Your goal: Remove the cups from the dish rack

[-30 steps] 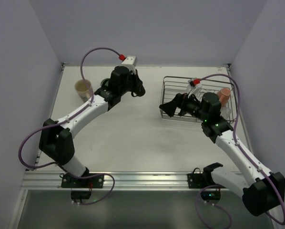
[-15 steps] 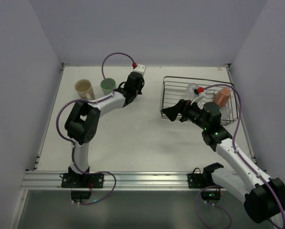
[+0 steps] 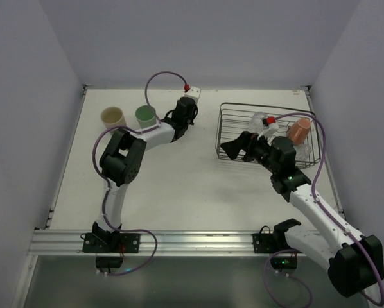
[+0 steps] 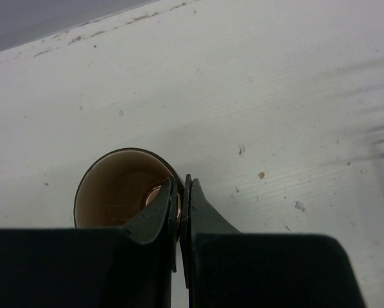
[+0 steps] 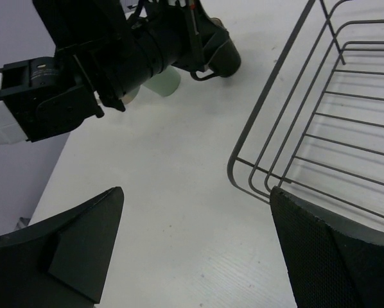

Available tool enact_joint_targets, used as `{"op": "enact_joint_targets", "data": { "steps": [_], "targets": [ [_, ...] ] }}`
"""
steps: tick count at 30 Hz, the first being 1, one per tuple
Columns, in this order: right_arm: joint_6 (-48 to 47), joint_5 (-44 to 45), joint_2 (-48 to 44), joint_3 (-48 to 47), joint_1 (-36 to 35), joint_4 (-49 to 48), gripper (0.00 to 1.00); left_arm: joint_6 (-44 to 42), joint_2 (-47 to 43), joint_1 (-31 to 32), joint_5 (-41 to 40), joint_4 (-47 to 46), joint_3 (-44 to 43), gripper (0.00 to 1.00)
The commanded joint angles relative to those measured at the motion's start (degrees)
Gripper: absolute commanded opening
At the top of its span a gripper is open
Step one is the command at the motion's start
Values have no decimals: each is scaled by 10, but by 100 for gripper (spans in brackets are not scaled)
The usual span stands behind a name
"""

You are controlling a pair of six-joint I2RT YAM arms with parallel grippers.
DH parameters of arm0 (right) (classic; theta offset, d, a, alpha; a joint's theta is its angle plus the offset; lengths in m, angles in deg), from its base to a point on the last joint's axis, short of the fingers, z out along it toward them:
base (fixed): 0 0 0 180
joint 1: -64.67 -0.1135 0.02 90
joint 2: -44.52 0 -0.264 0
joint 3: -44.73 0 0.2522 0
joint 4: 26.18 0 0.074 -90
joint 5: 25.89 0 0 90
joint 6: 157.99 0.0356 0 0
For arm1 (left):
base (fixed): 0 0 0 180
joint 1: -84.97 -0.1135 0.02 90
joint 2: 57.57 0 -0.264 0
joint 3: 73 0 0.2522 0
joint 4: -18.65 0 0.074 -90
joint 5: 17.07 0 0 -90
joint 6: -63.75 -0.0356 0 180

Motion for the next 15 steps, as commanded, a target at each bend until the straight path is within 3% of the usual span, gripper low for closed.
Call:
{"op": "enact_joint_targets", "data": {
  "steps": [1,7,11,15],
  "targets": [
    [-16,86,6,-32,2,14,98,-17,-3,-5,-24,-51,-34,3],
    [-35,150,14,-61,3,41,98,-17,-7,-5,-21,-36,-40,31],
    [-54,215,36,-85,7,63,98,-13,-22,-5,-20,-26,-43,60],
    [-73,255,65,-114,24,82,97,-6,-57,-5,-10,-7,-51,78]
  ]
}}
